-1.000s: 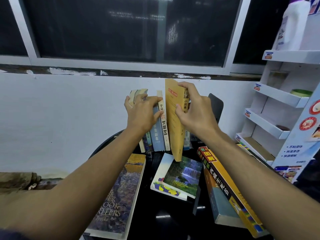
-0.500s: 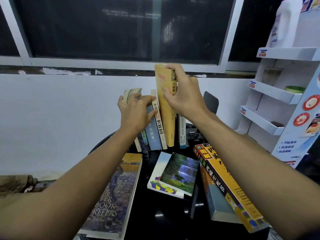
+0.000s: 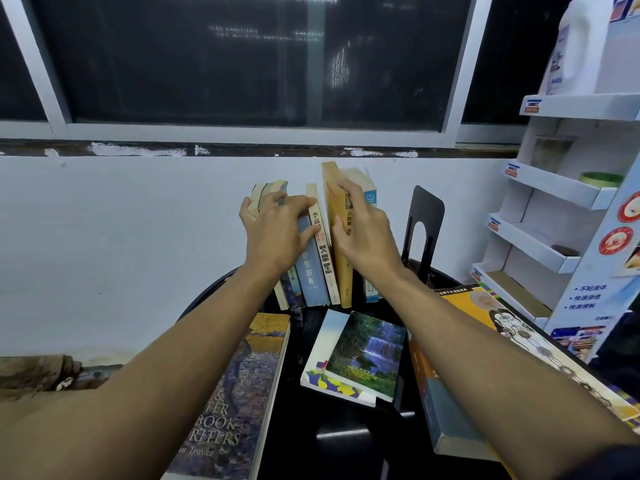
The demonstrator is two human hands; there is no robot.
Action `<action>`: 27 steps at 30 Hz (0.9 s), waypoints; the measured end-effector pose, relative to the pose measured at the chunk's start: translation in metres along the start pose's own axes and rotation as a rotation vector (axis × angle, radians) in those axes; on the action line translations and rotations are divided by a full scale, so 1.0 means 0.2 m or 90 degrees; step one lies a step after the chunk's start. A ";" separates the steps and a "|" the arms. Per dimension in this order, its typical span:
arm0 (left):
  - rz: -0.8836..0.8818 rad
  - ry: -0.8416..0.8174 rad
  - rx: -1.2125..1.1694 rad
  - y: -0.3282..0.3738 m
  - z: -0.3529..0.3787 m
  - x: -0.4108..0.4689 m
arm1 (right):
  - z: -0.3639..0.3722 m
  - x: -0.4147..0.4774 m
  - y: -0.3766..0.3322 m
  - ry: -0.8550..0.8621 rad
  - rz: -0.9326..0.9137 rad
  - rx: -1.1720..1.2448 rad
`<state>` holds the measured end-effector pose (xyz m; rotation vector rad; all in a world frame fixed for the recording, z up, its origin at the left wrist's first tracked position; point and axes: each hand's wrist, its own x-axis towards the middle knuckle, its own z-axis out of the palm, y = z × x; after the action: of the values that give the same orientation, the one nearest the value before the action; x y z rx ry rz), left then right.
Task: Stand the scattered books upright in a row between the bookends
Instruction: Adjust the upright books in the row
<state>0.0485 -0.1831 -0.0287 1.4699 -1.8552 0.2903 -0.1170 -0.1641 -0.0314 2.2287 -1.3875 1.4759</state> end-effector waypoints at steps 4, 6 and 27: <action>-0.003 0.001 0.002 -0.01 0.01 0.01 | 0.02 0.01 0.03 0.011 0.013 0.004; -0.002 0.003 -0.002 -0.01 0.01 0.01 | 0.03 0.03 0.04 0.006 0.013 0.003; 0.004 0.003 -0.011 0.02 0.02 0.01 | -0.12 0.16 0.01 -0.359 0.101 0.061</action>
<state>0.0434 -0.1853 -0.0285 1.4506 -1.8550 0.2802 -0.1320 -0.1714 0.0049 2.7938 -1.7002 0.9995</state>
